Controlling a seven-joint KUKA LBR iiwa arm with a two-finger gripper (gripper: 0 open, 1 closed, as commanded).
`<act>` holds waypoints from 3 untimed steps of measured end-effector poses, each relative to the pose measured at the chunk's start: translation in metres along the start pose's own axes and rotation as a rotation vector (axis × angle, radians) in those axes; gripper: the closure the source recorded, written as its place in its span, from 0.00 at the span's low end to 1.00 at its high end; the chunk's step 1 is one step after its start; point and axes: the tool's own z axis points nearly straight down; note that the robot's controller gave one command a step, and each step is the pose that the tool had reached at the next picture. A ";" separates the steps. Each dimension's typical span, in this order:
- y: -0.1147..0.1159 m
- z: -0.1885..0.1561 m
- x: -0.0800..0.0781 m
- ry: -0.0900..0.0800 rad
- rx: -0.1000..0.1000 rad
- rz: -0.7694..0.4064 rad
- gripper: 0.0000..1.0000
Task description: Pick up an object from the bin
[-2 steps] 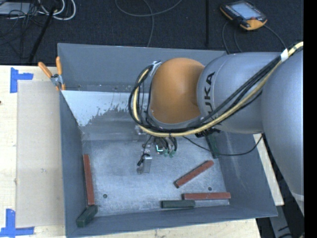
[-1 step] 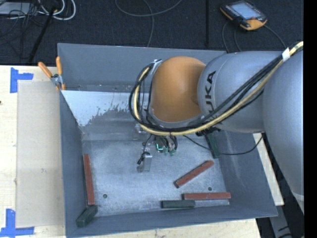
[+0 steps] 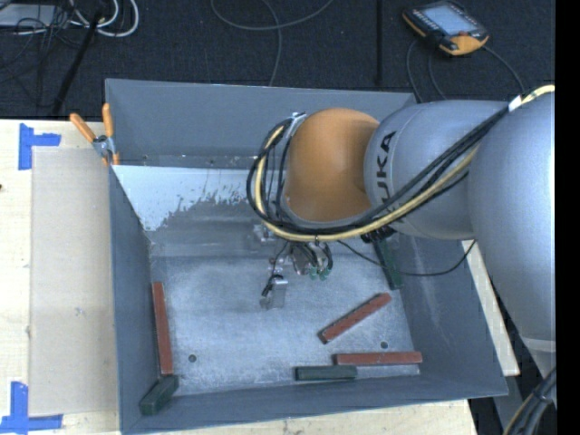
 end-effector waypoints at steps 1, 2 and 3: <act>-0.036 0.040 -0.001 0.009 0.003 -0.025 0.00; -0.050 0.049 0.005 0.013 0.003 -0.031 0.00; -0.079 0.050 -0.009 0.006 0.001 -0.004 0.00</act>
Offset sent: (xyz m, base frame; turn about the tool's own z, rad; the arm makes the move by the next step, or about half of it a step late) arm -0.0049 -0.0498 -0.0373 -0.0411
